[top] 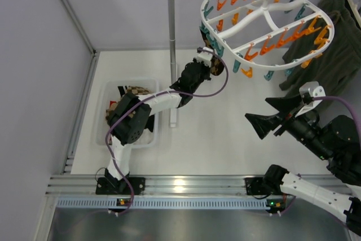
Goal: Remove the socks clipped to the hanger
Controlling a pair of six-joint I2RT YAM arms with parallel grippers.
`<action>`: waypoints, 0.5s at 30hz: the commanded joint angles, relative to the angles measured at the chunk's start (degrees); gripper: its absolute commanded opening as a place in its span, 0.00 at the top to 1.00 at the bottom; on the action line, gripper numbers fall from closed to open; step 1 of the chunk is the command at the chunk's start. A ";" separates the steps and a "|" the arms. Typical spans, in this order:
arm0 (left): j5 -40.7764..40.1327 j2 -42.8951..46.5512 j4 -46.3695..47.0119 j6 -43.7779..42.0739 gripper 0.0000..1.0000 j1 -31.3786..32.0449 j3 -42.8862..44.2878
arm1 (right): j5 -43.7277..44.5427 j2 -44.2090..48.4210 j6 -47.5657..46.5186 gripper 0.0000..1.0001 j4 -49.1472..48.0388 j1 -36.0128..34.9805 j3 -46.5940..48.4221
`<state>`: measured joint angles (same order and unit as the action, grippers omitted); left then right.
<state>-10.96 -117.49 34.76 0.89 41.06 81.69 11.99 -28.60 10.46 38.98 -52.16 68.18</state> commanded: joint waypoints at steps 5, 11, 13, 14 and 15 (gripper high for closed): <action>-6.96 7.44 5.32 0.17 1.00 3.23 -4.60 | -1.09 1.18 0.09 0.01 -3.38 0.57 -1.21; -18.03 16.84 5.23 2.54 1.00 8.94 -14.09 | -1.88 2.93 0.70 0.01 -3.48 0.66 -0.60; -22.78 19.13 5.31 3.24 1.00 11.40 -17.77 | -1.88 3.28 0.70 0.01 -3.04 0.66 0.28; -23.75 21.58 5.40 3.42 1.00 12.20 -18.92 | -1.88 3.37 0.62 0.01 -2.51 0.66 0.63; -25.84 22.65 5.32 3.68 1.00 12.99 -20.07 | -1.79 3.38 0.53 0.01 -2.07 0.66 1.68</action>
<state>-28.51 -100.92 36.03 2.70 52.18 64.55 10.87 -25.87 10.68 38.74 -52.16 66.92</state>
